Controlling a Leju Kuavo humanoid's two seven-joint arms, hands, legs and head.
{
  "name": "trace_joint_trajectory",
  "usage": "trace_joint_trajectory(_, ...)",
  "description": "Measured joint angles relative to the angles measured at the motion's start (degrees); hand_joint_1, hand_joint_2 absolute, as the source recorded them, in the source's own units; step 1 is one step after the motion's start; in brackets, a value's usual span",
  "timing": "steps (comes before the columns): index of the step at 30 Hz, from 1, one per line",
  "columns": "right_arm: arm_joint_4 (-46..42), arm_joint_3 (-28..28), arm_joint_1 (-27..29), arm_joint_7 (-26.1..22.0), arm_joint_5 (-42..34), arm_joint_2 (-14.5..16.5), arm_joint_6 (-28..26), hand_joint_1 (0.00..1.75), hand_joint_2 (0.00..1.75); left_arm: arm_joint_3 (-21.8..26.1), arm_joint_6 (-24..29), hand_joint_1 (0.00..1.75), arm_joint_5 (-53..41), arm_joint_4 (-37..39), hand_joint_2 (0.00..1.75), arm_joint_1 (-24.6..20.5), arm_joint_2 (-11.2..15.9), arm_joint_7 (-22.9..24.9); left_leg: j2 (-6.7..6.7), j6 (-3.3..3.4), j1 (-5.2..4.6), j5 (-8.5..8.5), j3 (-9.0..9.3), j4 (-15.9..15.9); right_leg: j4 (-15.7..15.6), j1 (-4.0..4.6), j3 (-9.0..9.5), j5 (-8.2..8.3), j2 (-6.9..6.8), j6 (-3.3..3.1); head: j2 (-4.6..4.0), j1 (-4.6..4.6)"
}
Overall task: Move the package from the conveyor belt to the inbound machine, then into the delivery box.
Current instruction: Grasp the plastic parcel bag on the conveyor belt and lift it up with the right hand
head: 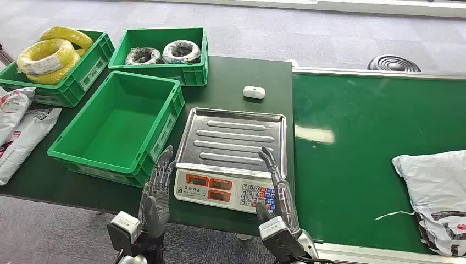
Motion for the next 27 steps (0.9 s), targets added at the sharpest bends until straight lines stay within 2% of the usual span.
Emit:
trace_joint_trajectory(3, -0.79, -0.65, -0.28, 0.70, 2.31, 0.00, -2.52, 0.00, 0.00, 0.02, -0.12, 0.00, 0.00, 0.00, 0.00, 0.00, -0.02, 0.00, 0.00, 0.00, 0.00, 0.00, 0.00, 0.00, 0.00, 0.00, 0.00, 0.00, 0.00, 0.00, 0.00, -0.01)
trace_joint_trajectory(7, -3.06, -3.44, -0.52, 4.55, 12.45, 0.00, -12.47, 0.00, 1.75, 0.06, -0.46, 0.00, 0.00, -0.01, 0.00, 0.03, -0.15, 0.00, -0.01, 0.00, 0.00, 0.00, 0.01, 0.00, 0.00, -0.01, 0.00, 0.00, 0.00, 0.00, 0.00, 0.00)
trace_joint_trajectory(9, -4.19, -5.49, -0.42, 7.49, 20.10, 0.03, -18.40, 0.00, 1.75, 0.10, -0.72, 0.00, -0.03, -0.02, 0.00, 0.10, -0.23, 0.00, 0.00, 0.00, -0.01, 0.00, 0.01, 0.01, 0.00, -0.01, 0.00, 0.00, 0.00, 0.00, 0.00, -0.01)
trace_joint_trajectory(11, -5.46, -8.62, -0.08, 12.12, 31.49, 0.32, -24.08, 0.00, 1.75, 0.18, -1.14, 0.00, -0.19, -0.07, 0.00, 0.35, -0.40, 0.00, -0.02, 0.00, -0.01, 0.00, 0.01, 0.01, -0.01, -0.01, -0.01, 0.00, -0.01, 0.00, 0.00, -0.01)
trace_joint_trajectory(13, -6.90, -12.87, 0.32, 16.13, 41.52, 0.80, -27.58, 0.00, 1.75, 0.27, -1.45, 0.00, -0.35, -0.18, 0.00, 0.71, -0.59, 0.00, -0.02, 0.00, -0.01, -0.01, 0.00, 0.01, -0.01, -0.01, -0.01, 0.00, -0.01, 0.00, 0.00, -0.01)
trace_joint_trajectory(14, -7.50, -14.89, 0.49, 17.16, 44.15, 0.99, -28.24, 0.00, 1.75, 0.30, -1.54, 0.00, -0.39, -0.26, 0.00, 0.84, -0.63, 0.00, -0.01, 0.00, -0.01, -0.01, 0.00, 0.01, -0.01, -0.01, 0.00, 0.00, -0.01, 0.00, 0.00, -0.01)
trace_joint_trajectory(18, -9.05, -19.96, 1.14, 19.73, 49.07, 1.51, -28.65, 0.00, 1.75, 0.42, -1.56, 0.00, -0.44, -0.52, 0.00, 1.08, -0.67, 0.00, -0.01, 0.00, -0.01, -0.02, 0.00, 0.01, -0.01, -0.01, -0.01, 0.00, 0.00, 0.00, 0.00, -0.01)
trace_joint_trajectory(21, -9.59, -23.94, 1.22, 26.71, 56.91, 1.48, -28.68, 0.00, 1.75, 0.48, -1.00, 0.00, -0.28, -0.95, 0.00, 1.65, -0.56, -0.01, -0.03, 0.00, -0.01, -0.01, 0.01, 0.01, -0.01, -0.01, 0.00, 0.00, -0.02, 0.00, 0.00, -0.02)
trace_joint_trajectory(24, -8.13, -30.37, 0.54, 33.38, 58.96, -0.05, -28.68, 0.00, 1.75, 0.50, -0.05, 0.00, 0.29, -1.93, 0.00, 2.61, -0.21, -0.04, -0.04, 0.01, -0.03, -0.02, -0.01, 0.01, -0.01, -0.03, 0.03, 0.00, -0.05, 0.01, 0.00, -0.01)
trace_joint_trajectory(27, -4.86, -36.36, -1.01, 35.99, 59.07, -2.61, -28.49, 0.00, 1.75, 0.59, 0.84, 0.00, 0.45, -2.79, 0.00, 2.95, 0.25, -0.04, -0.03, 0.05, -0.08, -0.04, -0.02, 0.01, -0.03, -0.08, 0.04, 0.01, -0.04, 0.02, 0.00, -0.01)
